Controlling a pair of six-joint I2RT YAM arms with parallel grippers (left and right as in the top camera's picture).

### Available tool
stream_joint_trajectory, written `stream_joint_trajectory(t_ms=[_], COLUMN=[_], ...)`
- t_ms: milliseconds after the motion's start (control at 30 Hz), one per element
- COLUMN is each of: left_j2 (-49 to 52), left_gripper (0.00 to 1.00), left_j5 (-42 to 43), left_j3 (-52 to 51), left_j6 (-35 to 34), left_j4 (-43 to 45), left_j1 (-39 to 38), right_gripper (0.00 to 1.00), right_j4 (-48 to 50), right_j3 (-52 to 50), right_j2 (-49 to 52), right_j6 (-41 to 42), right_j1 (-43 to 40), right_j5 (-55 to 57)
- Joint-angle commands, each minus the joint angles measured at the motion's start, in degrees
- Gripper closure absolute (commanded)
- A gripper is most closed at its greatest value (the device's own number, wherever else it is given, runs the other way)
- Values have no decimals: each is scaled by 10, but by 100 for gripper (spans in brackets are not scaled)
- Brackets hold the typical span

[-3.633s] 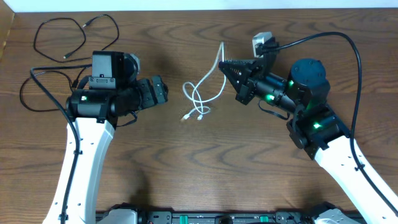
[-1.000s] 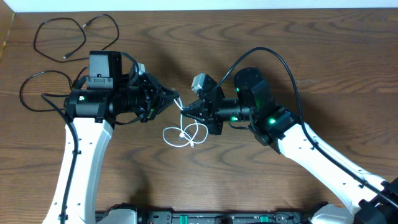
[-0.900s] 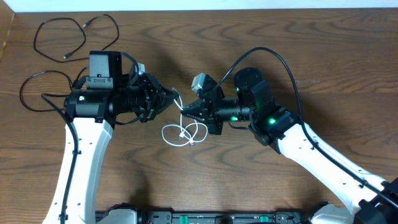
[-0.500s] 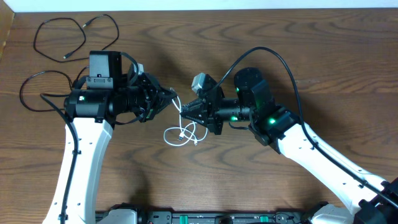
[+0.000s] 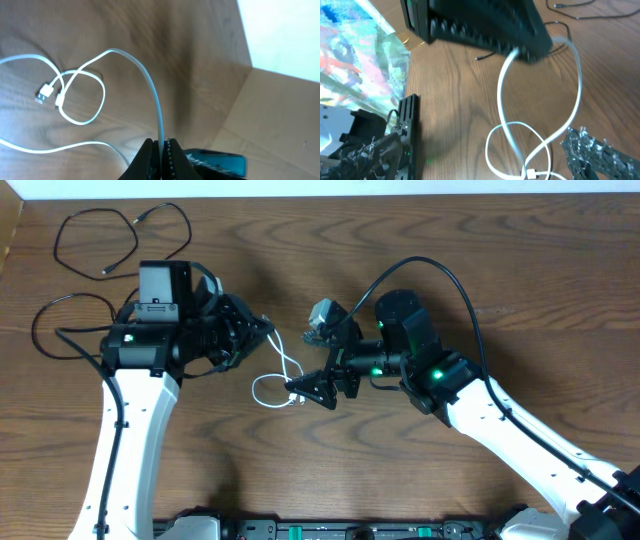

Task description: Untangle cables

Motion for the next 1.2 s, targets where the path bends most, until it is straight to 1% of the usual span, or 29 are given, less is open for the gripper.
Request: stream_joint_trajectory(t_ms=[0, 133, 367, 433, 567, 700, 800, 867, 1000, 1167], left_j2=[-5, -23, -62, -71, -85, -92, -94, -93, -93, -91], left_gripper=[92, 93, 93, 93, 93, 93, 93, 92, 92, 93], left_j5=[-14, -14, -14, -13, -13, -10, -11, -14, -58, -211], left_j3=[4, 4, 5, 5, 5, 5, 5, 5, 5, 5], left_j6=[12, 12, 12, 2, -39, -89, -110, -111, -125, -125], left_j4=[13, 34, 70, 89, 147, 224, 280, 309, 319, 316], left_j1=[22, 57, 151, 176, 219, 257, 290, 313, 367, 428], right_gripper=[1, 1, 1, 1, 1, 1, 1, 1, 1, 1], right_j4=[-14, -37, -59, -61, -61, -67, -79, -89, -101, -103], right_j3=[1, 1, 1, 1, 1, 1, 1, 1, 1, 1], right_j2=[1, 1, 1, 1, 1, 1, 1, 1, 1, 1], right_j6=[0, 0, -1, -1, -1, -1, -1, -1, -1, -7], right_j1=[-10, -24, -44, -45, -45, -45, -45, -45, -45, -45], right_j5=[11, 12, 11, 12, 12, 12, 20, 33, 43, 47])
